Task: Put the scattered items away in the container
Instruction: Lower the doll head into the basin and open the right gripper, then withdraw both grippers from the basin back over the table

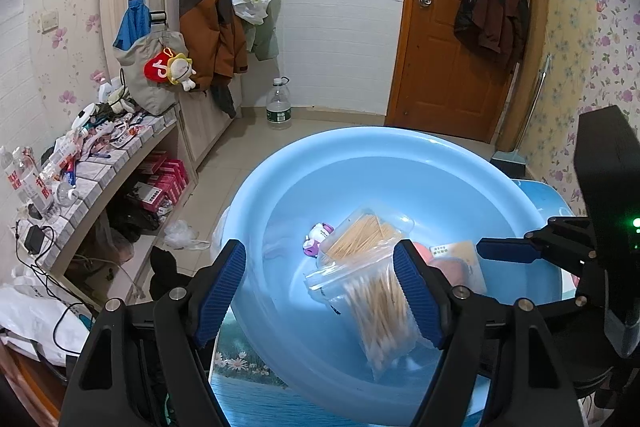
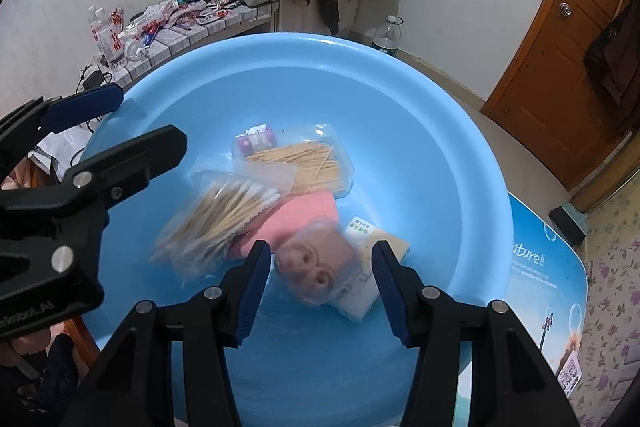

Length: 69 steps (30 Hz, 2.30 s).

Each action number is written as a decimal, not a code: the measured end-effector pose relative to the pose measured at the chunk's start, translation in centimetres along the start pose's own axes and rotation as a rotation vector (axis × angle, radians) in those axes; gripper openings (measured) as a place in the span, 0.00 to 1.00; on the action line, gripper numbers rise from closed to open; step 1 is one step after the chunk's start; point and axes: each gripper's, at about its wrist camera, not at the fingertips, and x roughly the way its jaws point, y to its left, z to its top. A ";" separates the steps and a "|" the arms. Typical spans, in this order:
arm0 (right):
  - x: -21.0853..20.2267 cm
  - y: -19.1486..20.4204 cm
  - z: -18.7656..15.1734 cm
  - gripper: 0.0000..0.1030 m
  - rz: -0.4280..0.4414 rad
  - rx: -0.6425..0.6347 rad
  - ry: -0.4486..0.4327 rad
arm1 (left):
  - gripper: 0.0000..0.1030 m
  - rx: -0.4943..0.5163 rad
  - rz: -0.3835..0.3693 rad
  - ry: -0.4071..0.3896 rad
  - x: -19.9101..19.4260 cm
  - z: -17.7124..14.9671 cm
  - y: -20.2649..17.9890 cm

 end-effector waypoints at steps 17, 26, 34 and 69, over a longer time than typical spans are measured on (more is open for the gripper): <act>-4.6 -1.4 -1.7 0.61 -0.049 0.012 -0.161 | 0.79 0.009 0.003 -0.029 -2.2 0.4 -0.4; -9.1 -4.0 -4.8 0.61 -0.064 0.122 -0.252 | 0.89 0.045 0.001 -0.066 -5.0 0.4 -2.3; -14.3 -6.9 -9.3 0.62 -0.049 0.284 -0.367 | 0.92 0.062 -0.019 -0.073 -7.4 -0.8 -5.0; -23.0 -5.5 -23.8 0.76 -0.305 0.523 -0.636 | 1.00 0.099 -0.057 -0.098 -11.6 -6.3 -12.0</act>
